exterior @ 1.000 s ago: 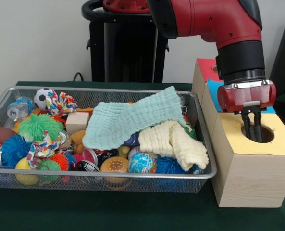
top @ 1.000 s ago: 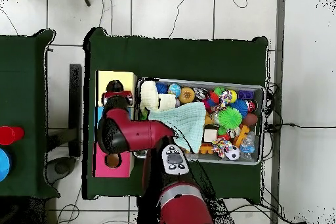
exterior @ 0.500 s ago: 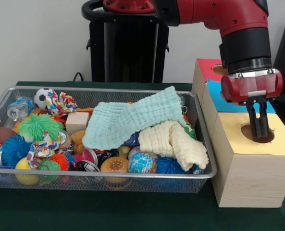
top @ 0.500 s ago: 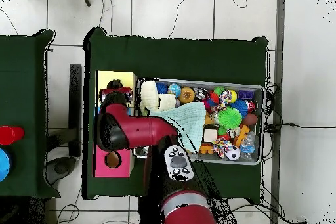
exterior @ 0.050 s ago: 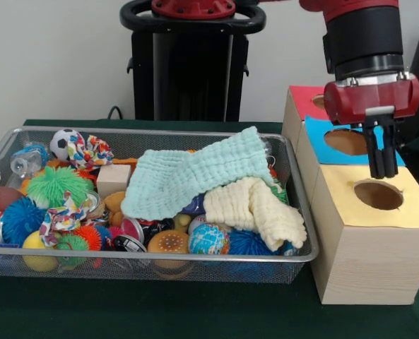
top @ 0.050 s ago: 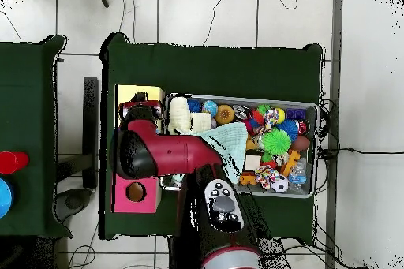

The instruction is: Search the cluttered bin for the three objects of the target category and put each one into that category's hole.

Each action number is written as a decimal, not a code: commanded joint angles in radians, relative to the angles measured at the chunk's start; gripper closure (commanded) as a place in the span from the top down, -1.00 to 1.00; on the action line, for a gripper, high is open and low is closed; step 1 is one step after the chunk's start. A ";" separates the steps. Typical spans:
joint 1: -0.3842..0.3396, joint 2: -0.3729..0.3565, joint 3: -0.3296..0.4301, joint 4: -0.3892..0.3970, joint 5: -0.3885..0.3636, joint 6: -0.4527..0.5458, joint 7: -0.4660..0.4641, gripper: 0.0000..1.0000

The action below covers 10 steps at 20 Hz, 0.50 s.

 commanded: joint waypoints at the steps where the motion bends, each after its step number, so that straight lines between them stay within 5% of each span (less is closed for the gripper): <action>1: -0.062 -0.081 0.089 0.087 0.031 0.172 0.157 -1.00; 10: -0.114 -0.149 0.084 0.125 -0.009 0.238 0.103 -1.00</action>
